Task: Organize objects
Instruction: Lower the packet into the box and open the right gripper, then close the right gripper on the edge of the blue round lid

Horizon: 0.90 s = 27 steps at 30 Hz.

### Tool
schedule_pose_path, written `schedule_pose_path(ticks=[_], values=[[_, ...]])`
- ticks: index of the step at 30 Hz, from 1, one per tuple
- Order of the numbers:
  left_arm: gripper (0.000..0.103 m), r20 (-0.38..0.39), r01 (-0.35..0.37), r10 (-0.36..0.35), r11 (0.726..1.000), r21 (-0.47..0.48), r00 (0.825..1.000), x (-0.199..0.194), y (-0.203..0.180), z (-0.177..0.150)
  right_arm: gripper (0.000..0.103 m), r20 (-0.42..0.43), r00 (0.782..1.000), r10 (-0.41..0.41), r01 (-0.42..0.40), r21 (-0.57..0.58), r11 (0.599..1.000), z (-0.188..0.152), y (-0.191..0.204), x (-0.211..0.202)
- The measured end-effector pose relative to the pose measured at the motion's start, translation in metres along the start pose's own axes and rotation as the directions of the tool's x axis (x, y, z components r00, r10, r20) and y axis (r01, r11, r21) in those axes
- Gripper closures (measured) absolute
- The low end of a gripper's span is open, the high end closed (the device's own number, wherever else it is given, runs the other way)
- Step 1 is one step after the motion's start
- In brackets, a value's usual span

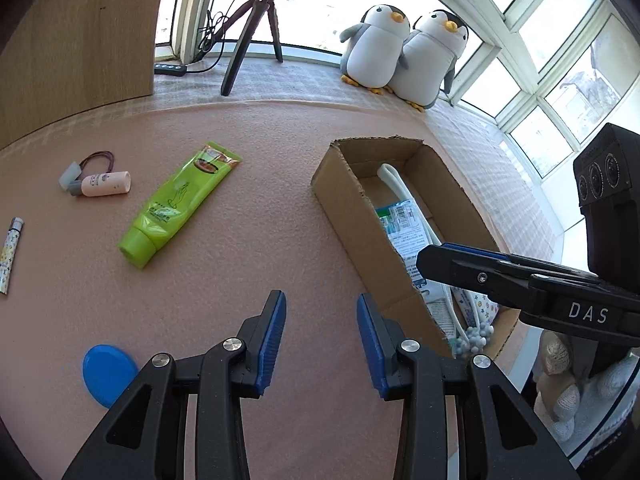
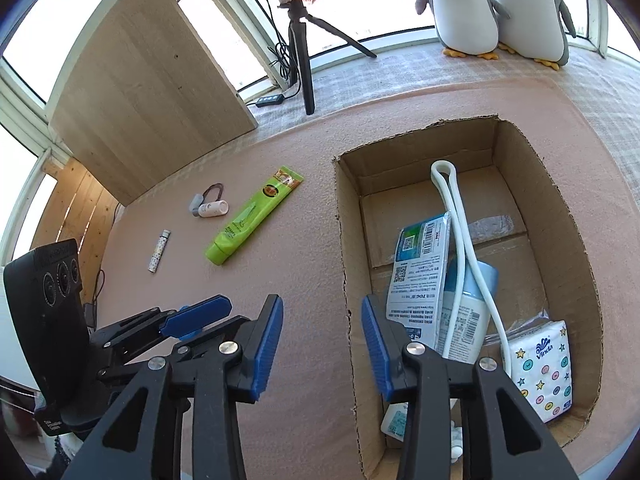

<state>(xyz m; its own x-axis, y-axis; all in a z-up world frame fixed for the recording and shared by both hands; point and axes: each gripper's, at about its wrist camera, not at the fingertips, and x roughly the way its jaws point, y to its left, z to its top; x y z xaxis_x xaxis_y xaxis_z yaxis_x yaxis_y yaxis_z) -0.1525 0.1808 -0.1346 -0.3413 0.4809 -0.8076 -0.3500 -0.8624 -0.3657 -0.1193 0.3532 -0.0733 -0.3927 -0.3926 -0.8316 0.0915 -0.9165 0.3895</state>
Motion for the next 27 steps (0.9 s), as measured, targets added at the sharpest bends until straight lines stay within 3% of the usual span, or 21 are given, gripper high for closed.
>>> schedule_pose_path(ticks=[2, 8, 13, 27], values=[[0.062, 0.005, -0.024, 0.024, 1.0, -0.021, 1.0, -0.009, 0.016, -0.007, 0.059, -0.01, 1.0, 0.009, -0.009, -0.01, 1.0, -0.004, 0.01, 0.005], [0.055, 0.01, -0.124, 0.124, 0.992, -0.034, 0.992, -0.029, 0.06, -0.031, 0.058, -0.036, 0.999, 0.029, -0.03, -0.021, 0.999, -0.014, 0.036, 0.025], [0.051, -0.025, -0.151, 0.15, 0.985, -0.082, 0.988, -0.034, 0.1, -0.051, 0.057, -0.079, 0.996, 0.04, -0.044, -0.054, 0.998, -0.023, 0.063, 0.046], [0.05, -0.066, -0.107, 0.098, 0.983, -0.146, 0.993, -0.025, 0.153, -0.071, 0.056, -0.235, 0.963, 0.134, -0.152, -0.06, 0.986, -0.033, 0.124, 0.12]])
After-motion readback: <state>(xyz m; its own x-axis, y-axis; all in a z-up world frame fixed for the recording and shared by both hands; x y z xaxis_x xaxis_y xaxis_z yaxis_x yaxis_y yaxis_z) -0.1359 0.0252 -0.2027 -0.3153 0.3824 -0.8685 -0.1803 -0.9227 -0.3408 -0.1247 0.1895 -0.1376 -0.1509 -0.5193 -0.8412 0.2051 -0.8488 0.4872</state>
